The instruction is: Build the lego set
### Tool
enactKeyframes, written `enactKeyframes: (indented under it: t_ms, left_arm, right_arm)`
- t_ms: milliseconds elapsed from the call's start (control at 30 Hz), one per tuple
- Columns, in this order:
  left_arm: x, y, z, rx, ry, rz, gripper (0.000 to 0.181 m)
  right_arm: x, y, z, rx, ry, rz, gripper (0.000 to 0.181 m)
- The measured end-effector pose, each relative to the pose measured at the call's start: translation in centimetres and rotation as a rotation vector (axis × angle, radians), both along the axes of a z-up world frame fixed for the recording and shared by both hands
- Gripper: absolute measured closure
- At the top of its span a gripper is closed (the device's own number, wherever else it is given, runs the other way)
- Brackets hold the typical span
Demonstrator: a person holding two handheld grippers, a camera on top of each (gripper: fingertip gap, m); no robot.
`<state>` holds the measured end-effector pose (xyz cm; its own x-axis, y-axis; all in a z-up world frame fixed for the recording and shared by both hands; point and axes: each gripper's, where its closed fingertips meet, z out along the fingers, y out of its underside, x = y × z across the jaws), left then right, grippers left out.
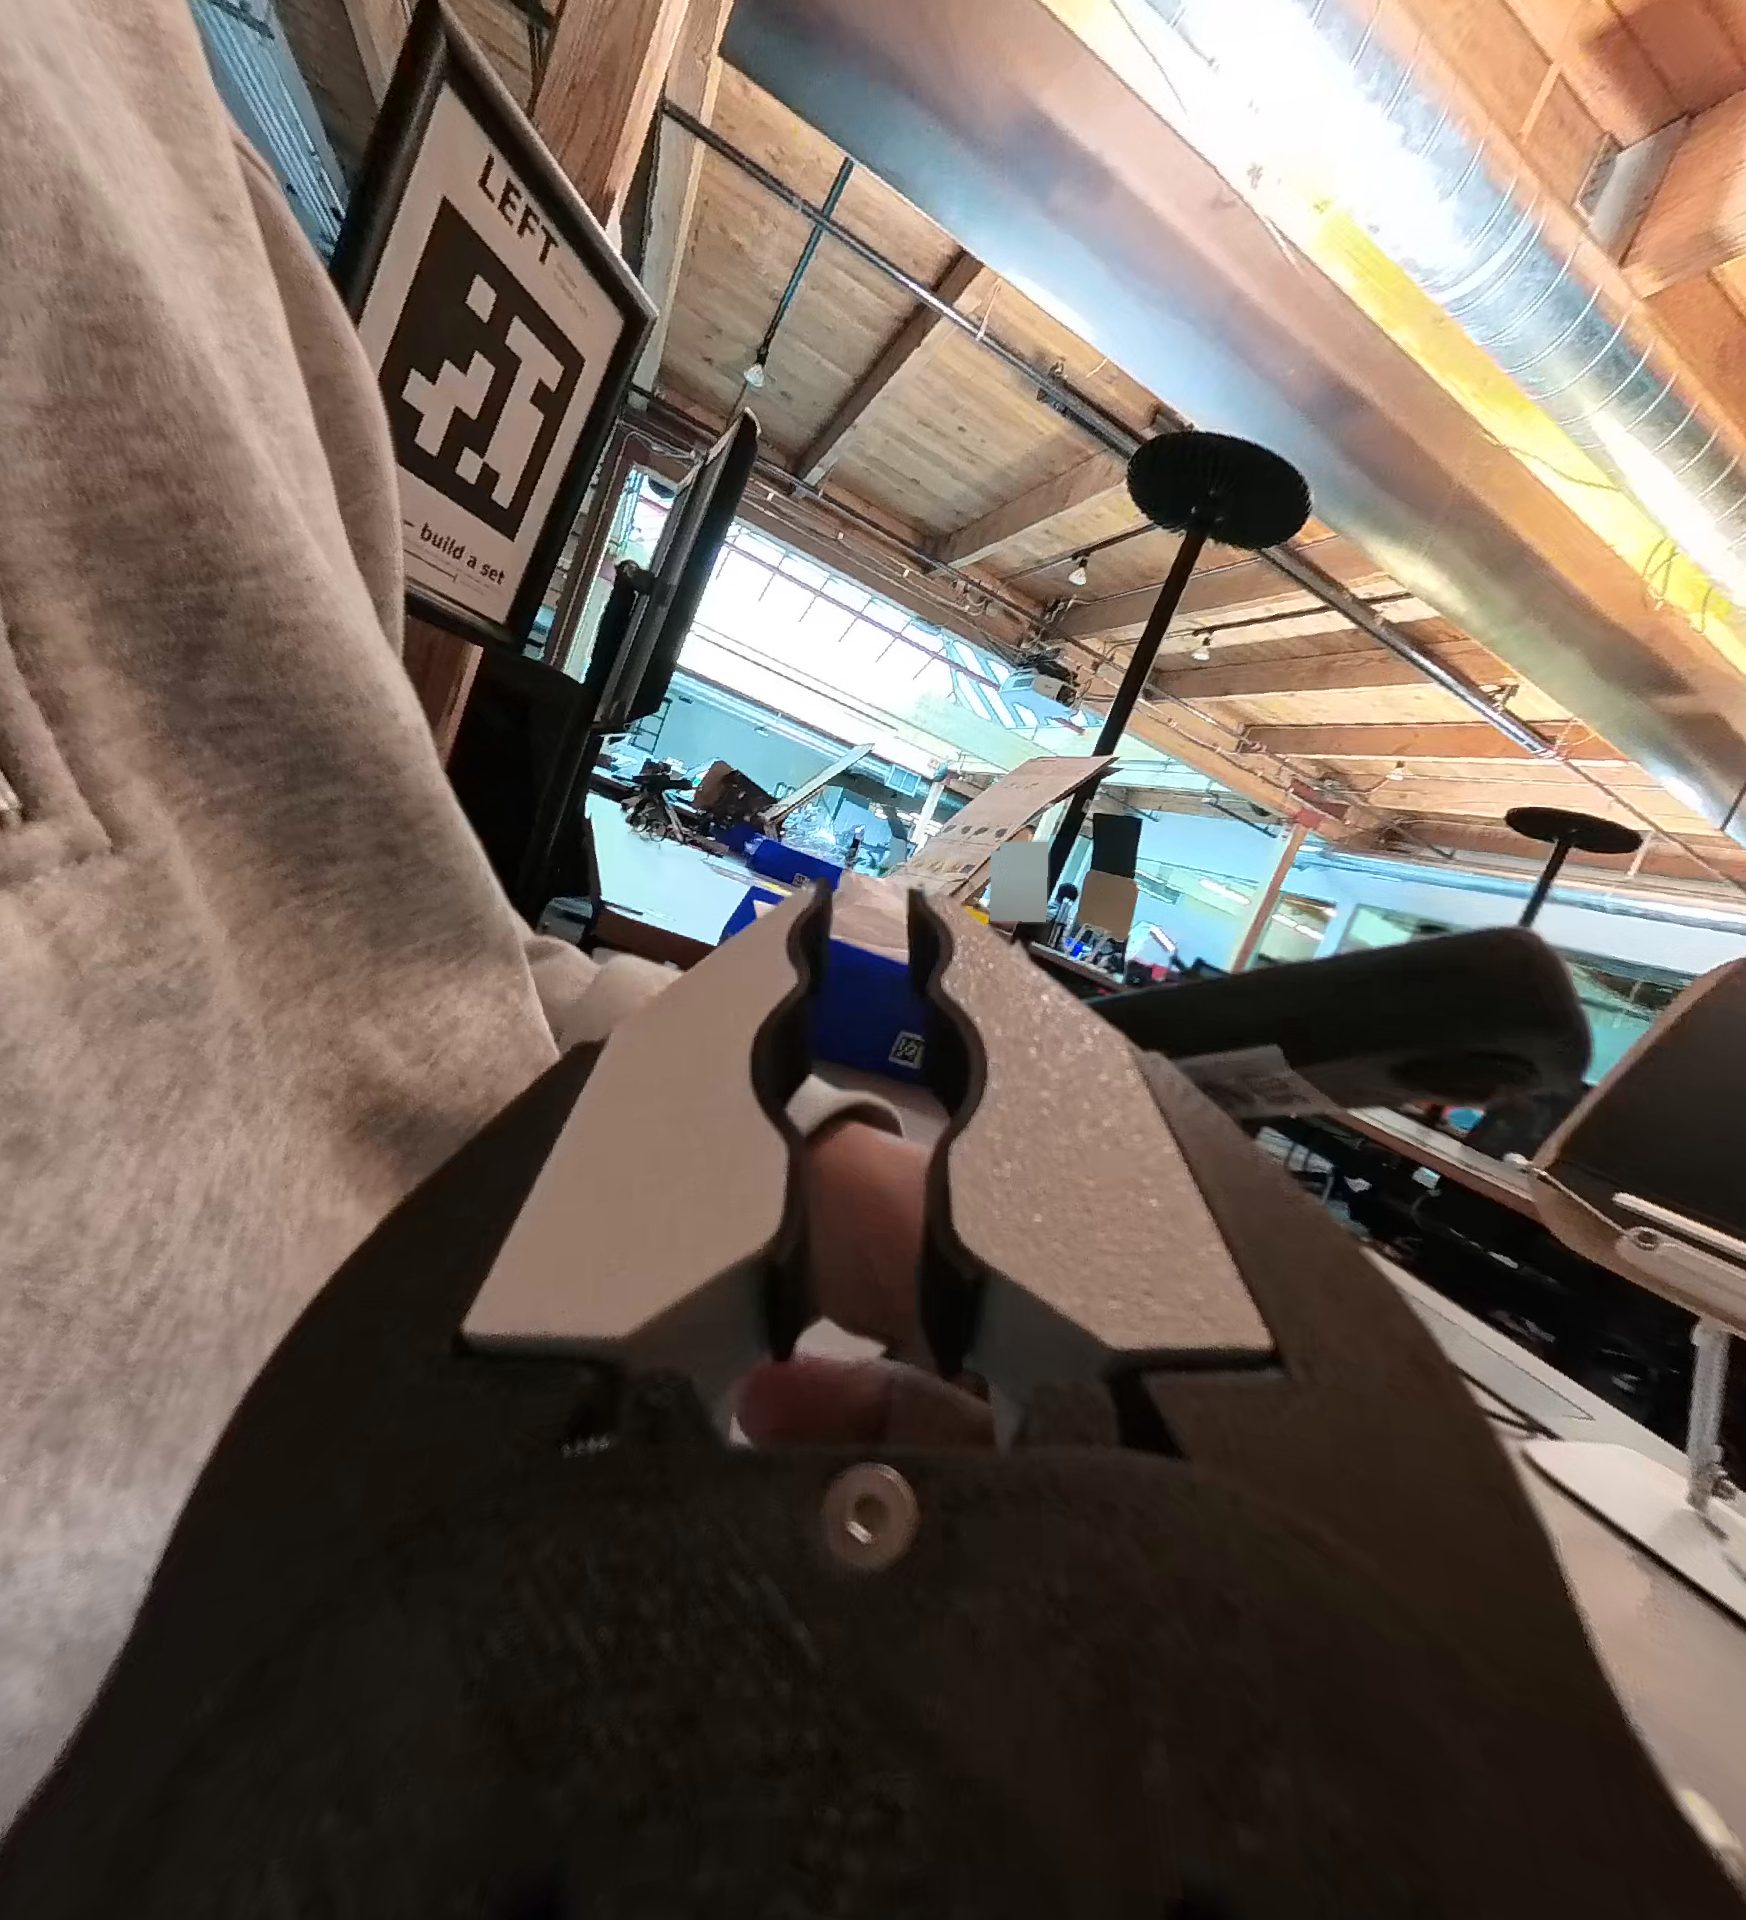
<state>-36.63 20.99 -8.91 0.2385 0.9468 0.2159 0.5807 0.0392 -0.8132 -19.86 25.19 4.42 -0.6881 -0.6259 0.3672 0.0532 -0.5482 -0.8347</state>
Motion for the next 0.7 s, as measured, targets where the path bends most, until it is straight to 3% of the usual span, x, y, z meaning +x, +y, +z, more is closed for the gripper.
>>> enactKeyframes:
  t_ms: [200, 300, 400, 467, 533, 600, 700]
  left_arm:
    - [-1.2, 0.1, 0.6, 0.161, 0.013, -0.029, 0.143]
    - [0.4, -0.4, 1.7, 0.285, 0.030, -0.039, 0.143]
    - [2.4, -3.1, 3.4, 0.340, 0.094, 0.010, 0.143]
    - [3.5, -5.5, 4.9, 0.345, 0.148, 0.055, 0.143]
    - [4.6, -8.1, 6.6, 0.341, 0.216, 0.096, 0.143]
    - [5.4, -10.4, 8.0, 0.337, 0.282, 0.136, 0.144]
    - [6.6, -13.1, 8.8, 0.347, 0.365, 0.168, 0.144]
  right_arm:
    - [-3.1, 0.0, 1.5, -0.043, -0.039, -0.096, 0.170]
    - [-8.2, -0.7, 3.3, -0.026, -0.131, -0.252, 0.171]
    - [-15.6, -2.7, 3.8, 0.133, -0.249, -0.477, 0.167]
    - [-21.4, -4.6, 1.6, 0.344, -0.311, -0.679, 0.140]
    - [-24.9, -6.2, -2.4, 0.607, -0.287, -0.788, 0.134]
    - [-25.8, -6.9, -5.9, 0.820, -0.265, -0.780, 0.128]
    - [-25.1, -7.9, -8.5, 0.995, -0.312, -0.713, 0.122]
